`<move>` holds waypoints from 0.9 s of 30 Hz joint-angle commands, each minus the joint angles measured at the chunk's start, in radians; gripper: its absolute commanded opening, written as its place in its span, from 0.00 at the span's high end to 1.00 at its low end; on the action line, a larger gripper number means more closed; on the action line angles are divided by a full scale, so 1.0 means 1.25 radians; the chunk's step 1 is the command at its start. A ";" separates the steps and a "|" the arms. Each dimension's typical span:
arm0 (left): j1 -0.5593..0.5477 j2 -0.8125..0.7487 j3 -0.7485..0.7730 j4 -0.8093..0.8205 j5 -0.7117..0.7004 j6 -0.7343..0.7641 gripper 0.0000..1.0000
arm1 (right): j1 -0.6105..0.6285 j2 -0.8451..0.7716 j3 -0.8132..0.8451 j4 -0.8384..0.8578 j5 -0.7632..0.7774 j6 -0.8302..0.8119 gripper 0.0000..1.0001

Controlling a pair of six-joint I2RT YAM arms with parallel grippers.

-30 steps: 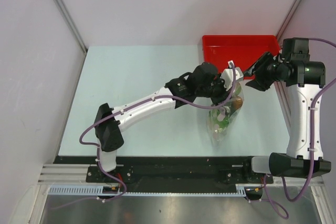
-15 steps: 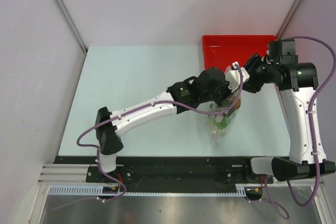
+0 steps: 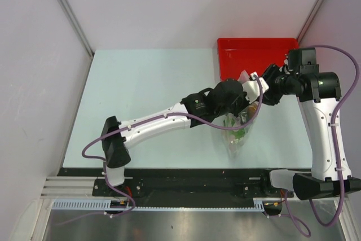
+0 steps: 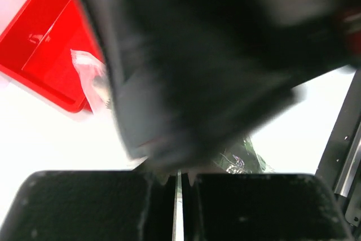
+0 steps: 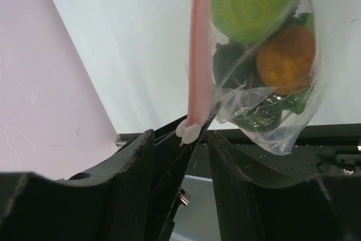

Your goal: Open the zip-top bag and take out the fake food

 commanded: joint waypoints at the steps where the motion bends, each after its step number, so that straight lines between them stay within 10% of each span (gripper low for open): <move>1: -0.020 -0.054 -0.004 0.056 -0.024 0.042 1.00 | -0.002 -0.012 -0.008 -0.107 -0.047 0.003 0.53; 27: -0.047 -0.061 0.035 -0.004 0.023 0.092 1.00 | -0.044 0.006 0.001 -0.095 -0.032 -0.004 0.96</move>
